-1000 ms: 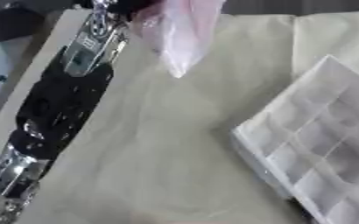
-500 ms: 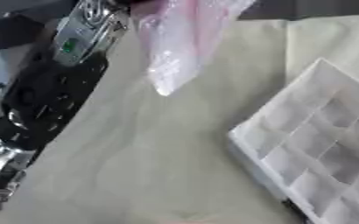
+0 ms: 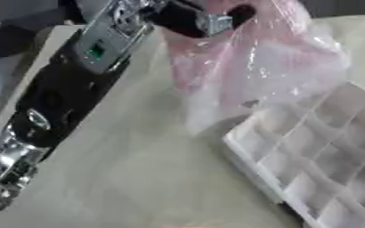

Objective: Pick up objects on the table and place them in the box.

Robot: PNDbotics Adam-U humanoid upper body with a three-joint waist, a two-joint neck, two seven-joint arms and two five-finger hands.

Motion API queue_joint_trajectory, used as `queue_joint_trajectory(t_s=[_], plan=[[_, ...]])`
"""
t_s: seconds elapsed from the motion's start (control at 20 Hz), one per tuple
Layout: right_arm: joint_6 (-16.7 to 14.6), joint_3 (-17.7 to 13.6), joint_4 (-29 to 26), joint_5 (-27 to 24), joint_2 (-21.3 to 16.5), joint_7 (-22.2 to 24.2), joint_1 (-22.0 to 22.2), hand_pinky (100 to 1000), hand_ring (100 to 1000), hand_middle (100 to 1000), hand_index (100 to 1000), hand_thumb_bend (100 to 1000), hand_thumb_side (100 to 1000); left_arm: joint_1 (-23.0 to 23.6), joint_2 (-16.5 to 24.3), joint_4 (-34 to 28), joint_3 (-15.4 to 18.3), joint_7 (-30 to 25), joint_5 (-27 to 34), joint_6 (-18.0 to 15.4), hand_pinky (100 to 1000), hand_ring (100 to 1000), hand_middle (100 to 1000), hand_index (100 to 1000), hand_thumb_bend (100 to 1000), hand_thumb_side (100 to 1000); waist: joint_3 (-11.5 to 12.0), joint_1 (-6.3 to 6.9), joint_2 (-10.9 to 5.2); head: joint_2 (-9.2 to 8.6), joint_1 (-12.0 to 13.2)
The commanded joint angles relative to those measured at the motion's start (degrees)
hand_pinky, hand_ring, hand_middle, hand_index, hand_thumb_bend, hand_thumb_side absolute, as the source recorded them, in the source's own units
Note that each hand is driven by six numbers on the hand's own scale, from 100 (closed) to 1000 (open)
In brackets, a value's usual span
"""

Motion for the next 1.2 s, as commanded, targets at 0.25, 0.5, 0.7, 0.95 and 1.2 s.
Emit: queue_joint_trajectory(t_s=[0.25, 0.5, 0.7, 0.95, 1.2], plan=[[0.2, 0.5, -1.1, -0.8, -0.5, 0.6, -1.9, 552, 626, 602, 656, 446, 748, -2.3, -3.0, 2.9, -4.2, -3.4, -6.9, -3.9, 100, 100, 100, 100, 324, 100, -1.4, 0.36, -0.94, -0.63, -0.6], [0.3, 0.9, -1.1, -1.1, -0.3, 1.0, -2.5, 551, 625, 602, 656, 447, 747, -3.1, -6.8, 5.0, -5.2, -5.4, -6.6, -4.3, 100, 100, 100, 100, 282, 100, -2.5, 0.81, -0.67, -0.73, -0.7], [0.5, 1.1, -1.1, -1.2, -0.1, 1.2, -2.7, 551, 625, 602, 656, 447, 747, -4.0, -8.9, 5.6, -5.7, -6.7, -6.8, -4.1, 100, 100, 100, 100, 257, 100, -3.0, 1.09, -0.72, -0.81, -1.0], [0.7, 1.2, -1.1, -1.0, -0.2, 1.4, -2.6, 551, 625, 601, 657, 446, 748, -5.8, -11.5, 5.0, -7.5, -8.7, -0.5, -1.7, 100, 100, 100, 100, 100, 100, -3.3, 1.31, -0.83, -0.7, -1.5], [0.7, 1.1, -1.1, -0.9, -0.1, 1.2, -2.7, 549, 624, 600, 656, 447, 747, -6.7, -12.3, 3.5, -7.1, -9.0, 3.2, -0.1, 100, 100, 100, 108, 100, 100, -3.3, 1.23, -1.01, -0.82, -1.6]])
